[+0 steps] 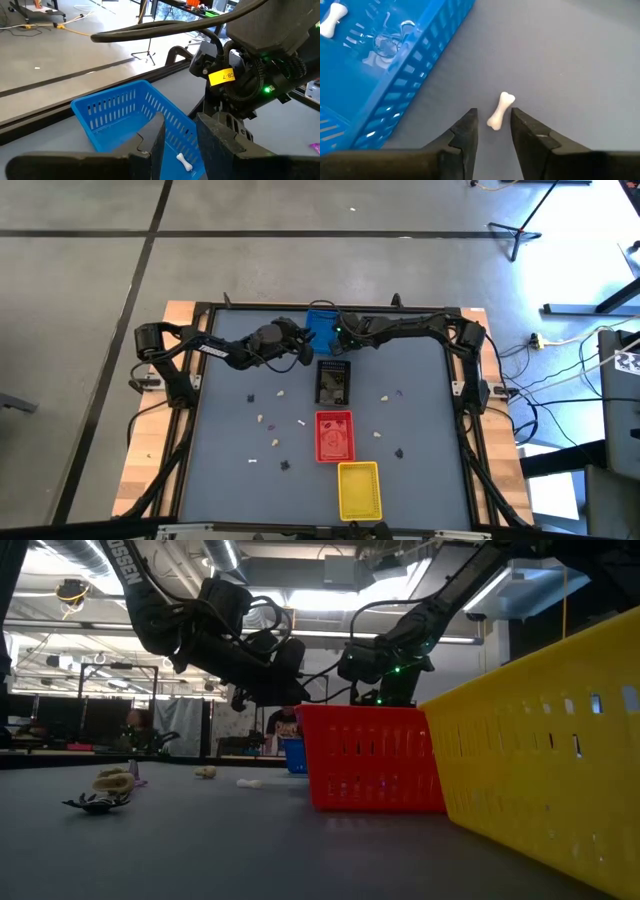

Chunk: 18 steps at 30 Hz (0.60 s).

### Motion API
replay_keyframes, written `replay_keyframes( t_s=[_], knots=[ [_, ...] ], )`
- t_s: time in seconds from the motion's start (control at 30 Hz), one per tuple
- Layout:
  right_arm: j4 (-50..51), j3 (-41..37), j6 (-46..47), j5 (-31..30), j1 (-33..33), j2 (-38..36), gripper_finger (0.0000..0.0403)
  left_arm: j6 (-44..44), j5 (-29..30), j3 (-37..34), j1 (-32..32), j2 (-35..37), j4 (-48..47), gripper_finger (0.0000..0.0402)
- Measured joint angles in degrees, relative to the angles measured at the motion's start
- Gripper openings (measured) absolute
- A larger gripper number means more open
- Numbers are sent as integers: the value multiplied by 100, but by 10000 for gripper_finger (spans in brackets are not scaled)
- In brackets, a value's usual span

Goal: Sort Halloween decoration
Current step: Put the white bone toy into the blue bin

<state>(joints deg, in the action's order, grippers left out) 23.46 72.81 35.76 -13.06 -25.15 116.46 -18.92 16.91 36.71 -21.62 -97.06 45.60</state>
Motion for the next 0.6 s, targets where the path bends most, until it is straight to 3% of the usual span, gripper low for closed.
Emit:
replay_keyframes(
  t_s=[0.37,0.6],
  knots=[
    [8,-5,-13,13,0,4,35,0,-7,0,-1,0,2,103],
    [15,-10,-23,15,0,4,20,0,-5,0,0,0,0,103]
  ],
)
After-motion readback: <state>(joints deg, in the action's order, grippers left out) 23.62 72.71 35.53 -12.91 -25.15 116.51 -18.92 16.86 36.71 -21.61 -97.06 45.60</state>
